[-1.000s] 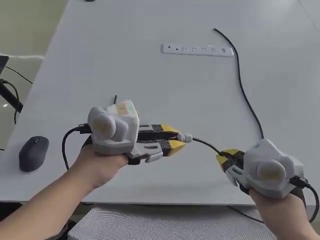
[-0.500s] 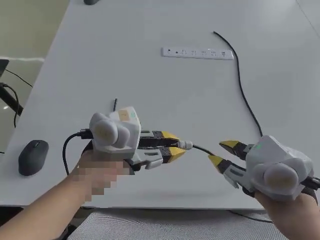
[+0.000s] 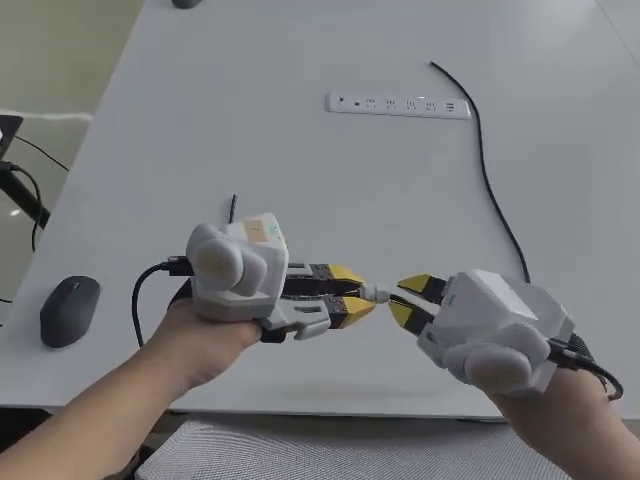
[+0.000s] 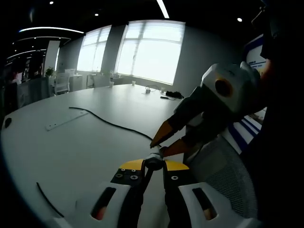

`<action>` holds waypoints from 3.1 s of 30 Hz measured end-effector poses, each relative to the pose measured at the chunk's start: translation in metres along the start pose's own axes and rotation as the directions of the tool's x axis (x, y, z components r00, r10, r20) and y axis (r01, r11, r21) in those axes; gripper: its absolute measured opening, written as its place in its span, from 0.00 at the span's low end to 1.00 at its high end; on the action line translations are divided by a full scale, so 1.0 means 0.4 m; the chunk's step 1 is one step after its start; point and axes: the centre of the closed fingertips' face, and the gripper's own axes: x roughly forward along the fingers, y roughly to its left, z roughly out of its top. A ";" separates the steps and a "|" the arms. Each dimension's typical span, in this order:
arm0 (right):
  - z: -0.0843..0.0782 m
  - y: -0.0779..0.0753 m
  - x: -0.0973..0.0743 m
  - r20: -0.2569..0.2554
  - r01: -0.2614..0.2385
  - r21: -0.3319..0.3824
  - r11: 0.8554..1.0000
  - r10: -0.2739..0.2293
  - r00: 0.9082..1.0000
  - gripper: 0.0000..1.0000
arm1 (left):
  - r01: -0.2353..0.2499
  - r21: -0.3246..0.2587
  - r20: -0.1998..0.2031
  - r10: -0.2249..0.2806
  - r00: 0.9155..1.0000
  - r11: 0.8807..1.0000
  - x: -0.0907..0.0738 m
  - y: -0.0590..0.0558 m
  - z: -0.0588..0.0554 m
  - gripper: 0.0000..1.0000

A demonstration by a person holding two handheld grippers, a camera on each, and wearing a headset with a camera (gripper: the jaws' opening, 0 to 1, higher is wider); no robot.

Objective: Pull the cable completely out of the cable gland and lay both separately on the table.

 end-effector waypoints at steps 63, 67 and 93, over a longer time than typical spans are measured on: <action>-0.241 -0.045 0.042 -0.097 0.096 0.697 0.711 -0.038 0.995 0.00 | -0.040 0.015 -0.009 0.040 0.999 0.999 0.008 0.008 -0.003 0.15; -0.252 -0.036 0.049 -0.105 0.094 0.725 0.682 -0.026 0.994 0.00 | -0.038 0.026 -0.020 0.039 0.999 0.999 0.013 0.009 -0.007 0.15; -0.225 -0.005 0.036 -0.101 0.060 0.620 0.782 0.004 0.995 0.01 | -0.046 0.016 -0.024 0.046 0.999 0.999 -0.014 0.027 -0.013 0.15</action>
